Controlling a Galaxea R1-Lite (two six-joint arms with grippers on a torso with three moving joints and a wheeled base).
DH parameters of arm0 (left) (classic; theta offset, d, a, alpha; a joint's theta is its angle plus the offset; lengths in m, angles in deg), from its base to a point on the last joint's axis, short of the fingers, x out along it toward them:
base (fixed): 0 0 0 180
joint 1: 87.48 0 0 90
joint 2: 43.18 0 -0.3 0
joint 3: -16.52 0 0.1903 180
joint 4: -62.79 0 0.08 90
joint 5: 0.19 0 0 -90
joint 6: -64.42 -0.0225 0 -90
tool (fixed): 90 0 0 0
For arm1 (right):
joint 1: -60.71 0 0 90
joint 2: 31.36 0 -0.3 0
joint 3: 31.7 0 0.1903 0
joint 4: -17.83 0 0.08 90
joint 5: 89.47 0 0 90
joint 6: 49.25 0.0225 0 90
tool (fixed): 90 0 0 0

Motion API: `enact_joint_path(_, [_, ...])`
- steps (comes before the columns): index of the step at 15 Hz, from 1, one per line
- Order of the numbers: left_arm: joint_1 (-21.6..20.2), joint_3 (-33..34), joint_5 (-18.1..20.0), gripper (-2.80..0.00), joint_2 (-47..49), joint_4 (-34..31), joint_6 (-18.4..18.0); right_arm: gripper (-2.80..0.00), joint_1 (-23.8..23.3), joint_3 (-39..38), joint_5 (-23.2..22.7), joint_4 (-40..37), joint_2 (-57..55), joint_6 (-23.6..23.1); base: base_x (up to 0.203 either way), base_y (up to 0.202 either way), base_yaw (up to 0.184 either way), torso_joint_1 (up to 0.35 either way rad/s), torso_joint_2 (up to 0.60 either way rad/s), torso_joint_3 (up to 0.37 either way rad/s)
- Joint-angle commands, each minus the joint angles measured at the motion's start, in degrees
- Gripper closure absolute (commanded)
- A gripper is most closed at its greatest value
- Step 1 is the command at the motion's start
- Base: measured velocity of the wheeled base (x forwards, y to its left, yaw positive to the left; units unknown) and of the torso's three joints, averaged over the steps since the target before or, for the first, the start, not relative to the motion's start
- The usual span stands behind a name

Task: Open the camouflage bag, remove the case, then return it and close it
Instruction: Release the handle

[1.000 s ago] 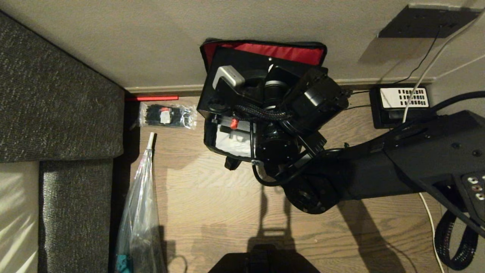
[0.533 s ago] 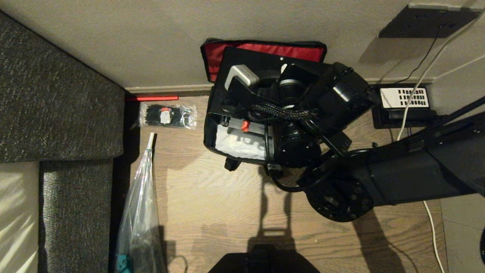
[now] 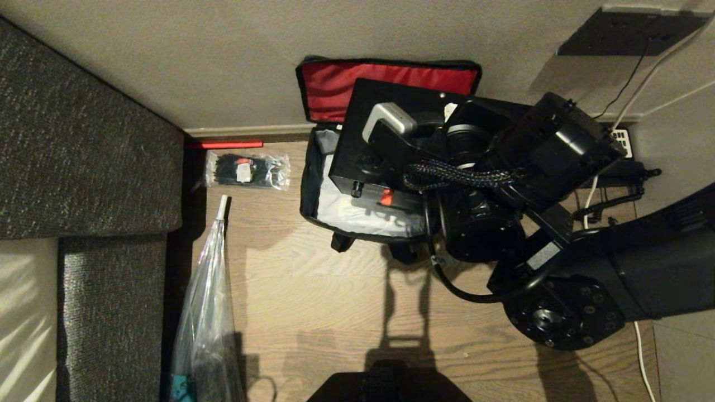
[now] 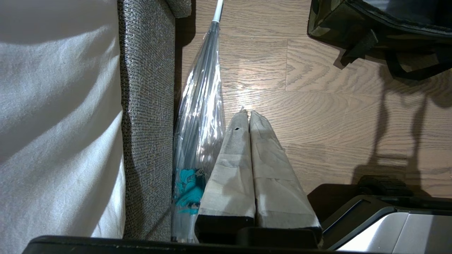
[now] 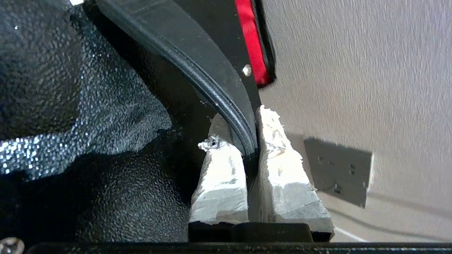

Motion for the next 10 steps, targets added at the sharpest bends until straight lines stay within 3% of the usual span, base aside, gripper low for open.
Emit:
enact_joint_path(1, [0.0,0.2,0.0,0.0,-0.1,0.0,0.0,0.0,-0.6,-2.6,0.6,0.5,2.6,-0.4,0.0,0.0,0.0,0.0,0.0,0.0])
enact_joint_path(6, [0.0,0.2,0.0,0.0,-0.1,0.0,0.0,0.0,-3.9,-7.5,0.6,0.7,6.0,0.0,0.0,0.0,0.0,0.0,0.0,0.0])
enact_joint_path(10, [-0.1,0.2,0.0,0.0,-0.1,0.0,0.0,0.0,-7.3,-11.9,0.6,0.7,8.3,3.2,0.0,0.0,0.0,0.0,0.0,0.0])
